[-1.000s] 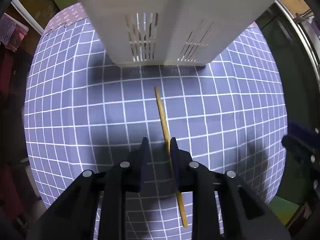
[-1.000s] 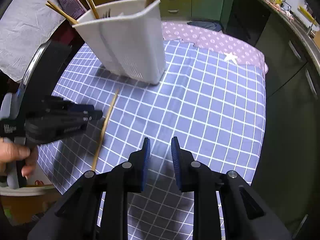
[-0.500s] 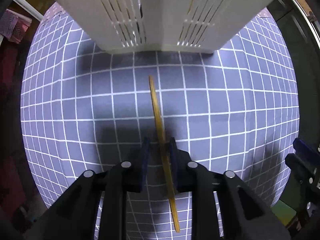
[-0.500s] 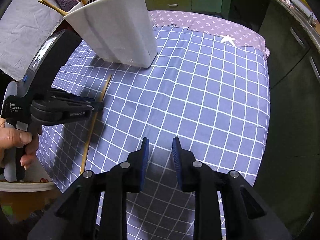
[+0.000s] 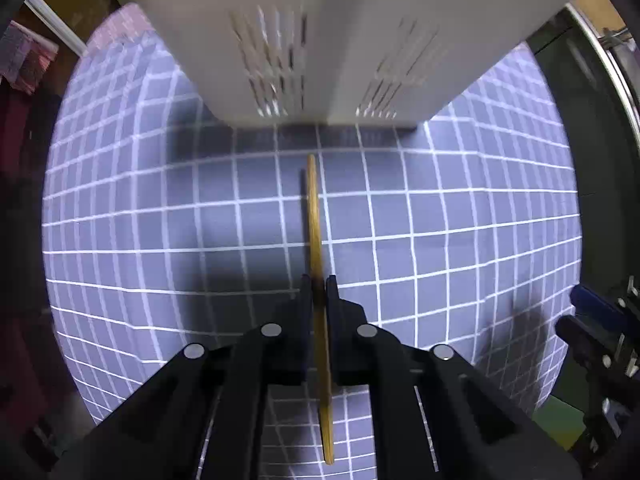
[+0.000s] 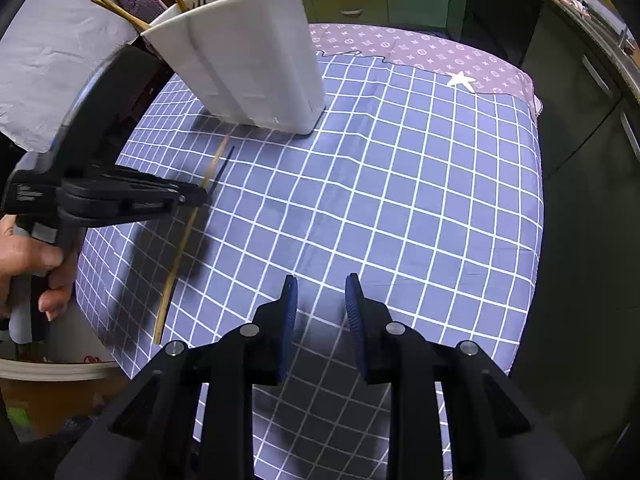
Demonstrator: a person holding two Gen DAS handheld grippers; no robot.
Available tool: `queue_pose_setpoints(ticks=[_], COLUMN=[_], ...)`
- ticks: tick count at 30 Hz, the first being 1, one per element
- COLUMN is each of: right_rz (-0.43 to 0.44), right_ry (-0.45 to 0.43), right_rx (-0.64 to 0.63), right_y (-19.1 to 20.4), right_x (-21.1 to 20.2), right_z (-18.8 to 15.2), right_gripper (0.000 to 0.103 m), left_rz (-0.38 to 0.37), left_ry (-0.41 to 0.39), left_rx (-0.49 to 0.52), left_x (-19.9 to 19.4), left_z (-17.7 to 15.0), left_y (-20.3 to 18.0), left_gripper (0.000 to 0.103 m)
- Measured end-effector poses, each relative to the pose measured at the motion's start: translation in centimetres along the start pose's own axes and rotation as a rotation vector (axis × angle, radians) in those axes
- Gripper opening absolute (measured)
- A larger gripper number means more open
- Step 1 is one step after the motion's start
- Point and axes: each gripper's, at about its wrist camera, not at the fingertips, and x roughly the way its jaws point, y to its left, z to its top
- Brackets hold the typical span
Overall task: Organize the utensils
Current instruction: 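Lower the left tool onto the last wooden chopstick, grasp and lift it, then carry the chopstick over the caddy and open the left tool to drop it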
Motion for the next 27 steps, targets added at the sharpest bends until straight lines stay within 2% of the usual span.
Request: queue_pose_setpoints(ticks=[5, 11, 17, 22, 27], right_rz=[0.015, 0.031, 0.044, 0.042, 0.041], right_ry=[-0.012, -0.028, -0.031, -0.013, 0.007], right_rx=[-0.014, -0.021, -0.022, -0.026, -0.029], right_y=[0.9, 1.7, 2.1, 2.5, 3.0], right_x=[-0.7, -1.6, -1.9, -1.2, -0.5], right_z=[-0.3, -1.1, -1.8, -2.2, -2.3], right_gripper=[0.025, 0.026, 0.026, 0.026, 0.026], left_rz=[-0.007, -0.031, -0.02, -0.026, -0.042], left_ry=[-0.164, -0.356, -0.546, -0.593, -0.598], left_rx=[0.072, 0.14, 0.199, 0.225, 0.23], left_x=[-4.7, -10.3, -14.0, -14.5, -14.6], left_z=[-2.6, -7.4, -11.9, -13.6, -13.8], left_y=[0.2, 0.2, 0.8, 0.5, 0.9], left_gripper=[0.007, 0.007, 0.007, 0.007, 0.007])
